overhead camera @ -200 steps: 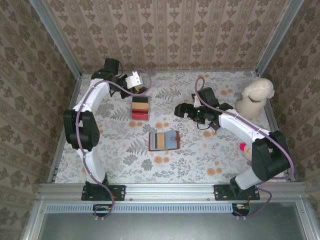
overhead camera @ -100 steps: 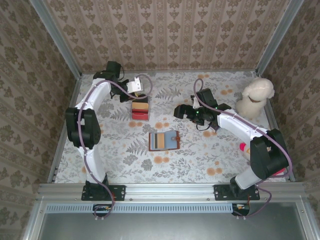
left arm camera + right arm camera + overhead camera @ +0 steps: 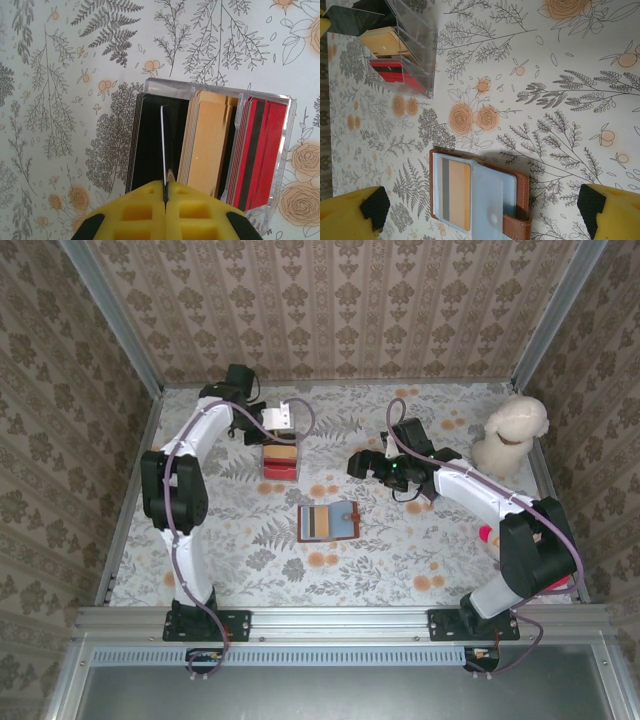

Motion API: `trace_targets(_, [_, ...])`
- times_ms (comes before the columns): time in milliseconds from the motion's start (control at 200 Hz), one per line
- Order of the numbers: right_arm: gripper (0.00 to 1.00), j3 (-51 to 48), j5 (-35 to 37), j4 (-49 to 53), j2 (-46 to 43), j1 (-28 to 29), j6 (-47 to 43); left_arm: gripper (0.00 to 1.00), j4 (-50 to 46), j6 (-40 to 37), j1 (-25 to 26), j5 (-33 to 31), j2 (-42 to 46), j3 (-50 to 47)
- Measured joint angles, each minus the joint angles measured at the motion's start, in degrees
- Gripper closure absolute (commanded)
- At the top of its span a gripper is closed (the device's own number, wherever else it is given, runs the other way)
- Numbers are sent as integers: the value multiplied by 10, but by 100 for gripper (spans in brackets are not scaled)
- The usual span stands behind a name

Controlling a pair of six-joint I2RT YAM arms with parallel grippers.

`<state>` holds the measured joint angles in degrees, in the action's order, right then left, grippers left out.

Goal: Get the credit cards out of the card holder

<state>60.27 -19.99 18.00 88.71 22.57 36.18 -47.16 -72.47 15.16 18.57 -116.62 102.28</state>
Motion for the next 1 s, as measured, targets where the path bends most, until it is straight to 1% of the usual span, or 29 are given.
trace_targets(250, [0, -8, 0, 0, 1, 0, 0, 100, -1, -23, 24, -50, -29, 7])
trace_targets(495, [0, -9, 0, 0, 1, 0, 0, 100, -2, -35, 31, -73, -31, 19])
trace_targets(705, [0, -9, 0, 0, 1, 0, 0, 86, -1, -34, 31, -76, -32, 20])
trace_targets(905, [0, -9, 0, 0, 1, 0, 0, 72, 23, -17, 31, -97, -32, 21])
trace_targets(1000, [0, -9, 0, 0, 1, 0, 0, 71, 33, -7, 31, -101, -32, 21])
